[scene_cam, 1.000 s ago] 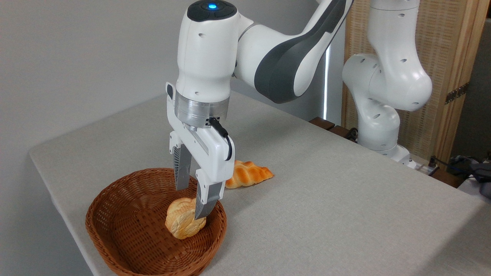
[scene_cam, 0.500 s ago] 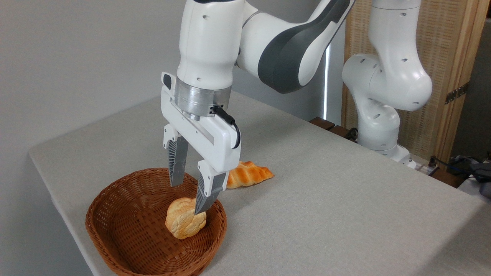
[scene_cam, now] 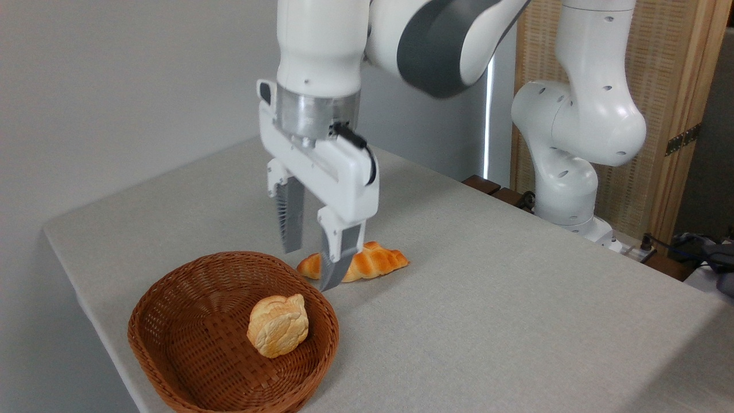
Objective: Put bread into the basket
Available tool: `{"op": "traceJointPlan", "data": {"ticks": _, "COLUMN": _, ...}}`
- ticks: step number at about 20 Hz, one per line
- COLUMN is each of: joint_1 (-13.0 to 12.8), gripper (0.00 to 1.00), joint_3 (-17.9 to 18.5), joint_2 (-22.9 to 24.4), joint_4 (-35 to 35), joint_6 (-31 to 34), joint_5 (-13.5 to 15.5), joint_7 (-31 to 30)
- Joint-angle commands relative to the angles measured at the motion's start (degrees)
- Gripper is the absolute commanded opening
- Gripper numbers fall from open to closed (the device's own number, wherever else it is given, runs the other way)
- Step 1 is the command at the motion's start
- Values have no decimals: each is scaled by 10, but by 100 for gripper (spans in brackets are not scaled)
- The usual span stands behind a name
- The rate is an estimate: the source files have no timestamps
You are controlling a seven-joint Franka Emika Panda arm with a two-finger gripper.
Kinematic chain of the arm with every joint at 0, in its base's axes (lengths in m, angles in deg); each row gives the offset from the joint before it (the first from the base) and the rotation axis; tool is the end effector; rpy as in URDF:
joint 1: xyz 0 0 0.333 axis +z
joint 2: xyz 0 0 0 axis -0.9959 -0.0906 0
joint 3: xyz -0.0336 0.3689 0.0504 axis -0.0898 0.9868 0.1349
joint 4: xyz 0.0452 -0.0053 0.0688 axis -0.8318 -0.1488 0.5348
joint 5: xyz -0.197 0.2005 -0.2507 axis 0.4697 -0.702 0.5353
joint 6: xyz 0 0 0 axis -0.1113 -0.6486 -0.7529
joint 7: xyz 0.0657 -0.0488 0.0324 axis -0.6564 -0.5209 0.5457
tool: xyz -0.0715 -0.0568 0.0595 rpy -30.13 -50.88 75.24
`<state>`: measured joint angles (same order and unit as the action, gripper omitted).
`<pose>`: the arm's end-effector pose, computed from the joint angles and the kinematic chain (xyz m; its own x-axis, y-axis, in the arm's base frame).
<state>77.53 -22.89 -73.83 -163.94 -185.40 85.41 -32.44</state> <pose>0.5065 0.0196 0.5916 0.6473 -0.7328 0.2099 -0.7453 -0.6662 -0.0272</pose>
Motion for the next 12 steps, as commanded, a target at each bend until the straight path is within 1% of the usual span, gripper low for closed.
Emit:
{"op": "traceJointPlan", "data": {"ticks": 1, "joint_1": -9, "gripper": 100, "joint_3": -5, "joint_2": 24, "joint_4": 0, "joint_6": 57, "joint_5": -55, "joint_7": -27}}
{"op": "traceJointPlan", "data": {"ticks": 3, "joint_1": -25, "gripper": 100, "joint_3": -4, "joint_2": 27, "joint_4": -1, "joint_6": 68, "joint_5": -69, "joint_7": -70}}
{"op": "traceJointPlan", "data": {"ticks": 5, "joint_1": -37, "gripper": 100, "joint_3": -4, "joint_2": 29, "joint_4": -2, "joint_6": 67, "joint_5": -75, "joint_7": -134}}
{"op": "traceJointPlan", "data": {"ticks": 6, "joint_1": -42, "gripper": 100, "joint_3": -4, "joint_2": 30, "joint_4": -3, "joint_6": 67, "joint_5": -80, "joint_7": -150}}
{"op": "traceJointPlan", "data": {"ticks": 9, "joint_1": -48, "gripper": 100, "joint_3": -4, "joint_2": 34, "joint_4": -5, "joint_6": 68, "joint_5": -83, "joint_7": -159}}
{"op": "traceJointPlan", "data": {"ticks": 10, "joint_1": -51, "gripper": 100, "joint_3": -4, "joint_2": 34, "joint_4": -5, "joint_6": 67, "joint_5": -83, "joint_7": -174}}
{"op": "traceJointPlan", "data": {"ticks": 11, "joint_1": -57, "gripper": 100, "joint_3": -3, "joint_2": 34, "joint_4": -5, "joint_6": 67, "joint_5": -86, "joint_7": -184}}
{"op": "traceJointPlan", "data": {"ticks": 12, "joint_1": -58, "gripper": 100, "joint_3": -3, "joint_2": 33, "joint_4": -5, "joint_6": 67, "joint_5": -92, "joint_7": -186}}
